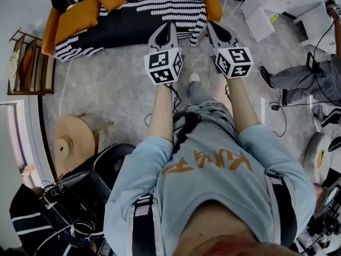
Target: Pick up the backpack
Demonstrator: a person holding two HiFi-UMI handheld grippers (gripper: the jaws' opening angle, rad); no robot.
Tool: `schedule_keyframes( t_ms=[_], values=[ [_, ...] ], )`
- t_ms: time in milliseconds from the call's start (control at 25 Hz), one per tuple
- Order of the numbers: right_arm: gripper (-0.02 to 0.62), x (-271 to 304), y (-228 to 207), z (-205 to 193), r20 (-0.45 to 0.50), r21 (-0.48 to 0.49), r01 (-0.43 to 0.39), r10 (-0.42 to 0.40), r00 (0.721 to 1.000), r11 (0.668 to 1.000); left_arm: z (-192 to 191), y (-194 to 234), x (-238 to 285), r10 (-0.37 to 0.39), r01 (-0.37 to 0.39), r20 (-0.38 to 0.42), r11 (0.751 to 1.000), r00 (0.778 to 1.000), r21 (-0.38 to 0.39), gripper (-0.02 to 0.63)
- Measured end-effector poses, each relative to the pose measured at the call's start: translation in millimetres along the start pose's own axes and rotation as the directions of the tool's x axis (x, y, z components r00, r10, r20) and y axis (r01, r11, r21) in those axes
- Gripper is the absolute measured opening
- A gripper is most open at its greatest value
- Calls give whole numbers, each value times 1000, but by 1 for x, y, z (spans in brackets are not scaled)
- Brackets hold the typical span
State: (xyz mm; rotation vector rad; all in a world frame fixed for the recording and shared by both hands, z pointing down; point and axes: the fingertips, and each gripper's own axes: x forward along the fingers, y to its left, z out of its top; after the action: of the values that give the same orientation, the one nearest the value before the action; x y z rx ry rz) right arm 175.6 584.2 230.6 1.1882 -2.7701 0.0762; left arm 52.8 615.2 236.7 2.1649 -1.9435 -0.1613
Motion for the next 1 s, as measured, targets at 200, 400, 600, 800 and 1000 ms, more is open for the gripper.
schedule_keyframes(
  t_ms=[200,400,600,800,1000],
  values=[
    [26,34,-24,-8,-1,28,-24,24,1000,999,-4,8,35,-40,39,0,998,999,-58,21],
    [26,93,-63,-13,28,49,-20,19,999,999,-8,36,86,-22,22,-5,999,1000,-49,21],
    [26,168,-101,-25,8,85,-46,46,999,995,-19,64,160,27,-28,-55,999,998,-30,21],
    [26,237,-132,-42,-48,98,-95,100,994,991,-41,84,241,61,-68,-138,997,989,-43,21],
    [26,284,-195,-58,-99,114,-120,132,986,986,-57,87,331,88,-100,-195,994,977,-50,21]
  ],
)
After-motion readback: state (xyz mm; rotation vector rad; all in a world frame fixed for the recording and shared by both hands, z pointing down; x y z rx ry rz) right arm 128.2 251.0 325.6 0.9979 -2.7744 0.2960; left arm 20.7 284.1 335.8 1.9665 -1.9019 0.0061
